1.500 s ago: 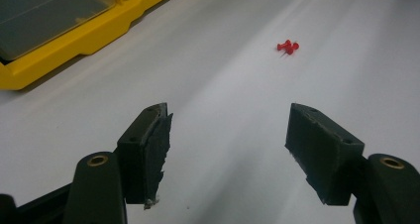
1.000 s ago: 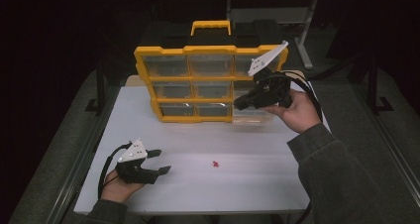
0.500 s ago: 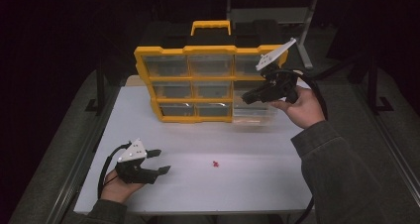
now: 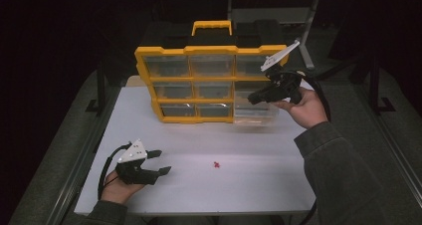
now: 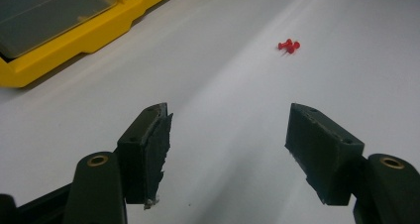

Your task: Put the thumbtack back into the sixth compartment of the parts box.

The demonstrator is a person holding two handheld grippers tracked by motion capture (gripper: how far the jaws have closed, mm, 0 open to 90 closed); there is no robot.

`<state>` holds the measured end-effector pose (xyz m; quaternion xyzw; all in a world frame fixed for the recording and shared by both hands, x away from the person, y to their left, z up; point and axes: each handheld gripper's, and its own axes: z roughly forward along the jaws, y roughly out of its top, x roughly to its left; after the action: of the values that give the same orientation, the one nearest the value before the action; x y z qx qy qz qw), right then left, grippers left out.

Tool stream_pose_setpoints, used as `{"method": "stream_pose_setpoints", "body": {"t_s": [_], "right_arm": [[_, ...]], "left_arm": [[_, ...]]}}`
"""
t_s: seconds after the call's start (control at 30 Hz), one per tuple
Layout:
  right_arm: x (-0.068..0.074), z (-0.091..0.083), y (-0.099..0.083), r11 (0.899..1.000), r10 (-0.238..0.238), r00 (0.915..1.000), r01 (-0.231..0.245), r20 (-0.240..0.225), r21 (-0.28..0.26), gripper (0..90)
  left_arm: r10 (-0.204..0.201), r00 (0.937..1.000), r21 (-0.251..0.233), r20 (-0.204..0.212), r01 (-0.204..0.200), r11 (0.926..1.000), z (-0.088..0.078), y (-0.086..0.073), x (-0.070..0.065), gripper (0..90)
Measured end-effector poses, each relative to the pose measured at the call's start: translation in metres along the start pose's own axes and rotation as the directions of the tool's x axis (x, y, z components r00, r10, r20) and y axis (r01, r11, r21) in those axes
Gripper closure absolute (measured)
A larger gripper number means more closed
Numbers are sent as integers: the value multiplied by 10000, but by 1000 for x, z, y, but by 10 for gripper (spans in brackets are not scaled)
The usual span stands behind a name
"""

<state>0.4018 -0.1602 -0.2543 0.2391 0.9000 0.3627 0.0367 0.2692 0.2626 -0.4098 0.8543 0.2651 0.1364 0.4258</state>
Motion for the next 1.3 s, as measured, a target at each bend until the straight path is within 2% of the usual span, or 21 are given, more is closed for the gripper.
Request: {"method": "stream_pose_setpoints", "body": {"t_s": [0.3,0.4,0.47,0.63,0.67,0.7,0.8,0.93,1.0,1.03,1.13,1.2,1.27,1.3], "right_arm": [[-5,8,-5,9997,53,10000,-55,56,223,827],[-4,9,-4,9997,12,10000,-14,92,244,788],[-2,9,-3,9998,98,9999,-98,29,183,785],[2,5,-1,10000,-48,10000,48,72,-5,784],[4,4,0,10000,-71,9999,72,81,-50,783],[7,2,0,9998,-148,9999,149,72,-101,783],[15,-2,4,9986,-435,9991,435,14,-316,785],[27,-5,7,9962,-709,9968,689,-363,-540,775],[31,-5,7,9956,-778,9963,757,-376,-546,774],[39,-3,6,9940,-947,9940,914,-550,-607,769],[46,1,4,9929,-1032,9919,984,-738,-663,769],[55,10,0,9892,-1396,9873,1356,-755,-559,767],[58,13,-1,9880,-1484,9860,1445,-764,-539,766],[68,18,-3,9855,-1625,9833,1576,-819,-624,767]], "left_arm": [[-11,10000,-25,-2,11,10000,0,0,0,330],[18,10000,6,-7,-18,10000,-1,0,0,330],[-31,10000,-15,-3,31,10000,-1,0,0,330],[21,10000,5,1,-21,10000,-1,0,0,330],[-27,10000,-18,15,27,10000,-1,0,0,330],[93,10000,-3,-7,-93,10000,-1,0,1,331],[-47,10000,-75,12,47,10000,0,0,1,330],[-13,10000,-31,11,13,10000,0,0,0,331],[8,10000,-38,6,-8,10000,0,0,0,331],[-8,10000,-63,14,8,10000,0,0,0,331],[-16,10000,-31,13,16,10000,0,-1,1,331],[-6,10000,-51,18,7,10000,0,0,0,331],[7,10000,-56,11,-7,10000,0,0,0,331],[-10,10000,-65,14,10,10000,0,0,0,331]]}}
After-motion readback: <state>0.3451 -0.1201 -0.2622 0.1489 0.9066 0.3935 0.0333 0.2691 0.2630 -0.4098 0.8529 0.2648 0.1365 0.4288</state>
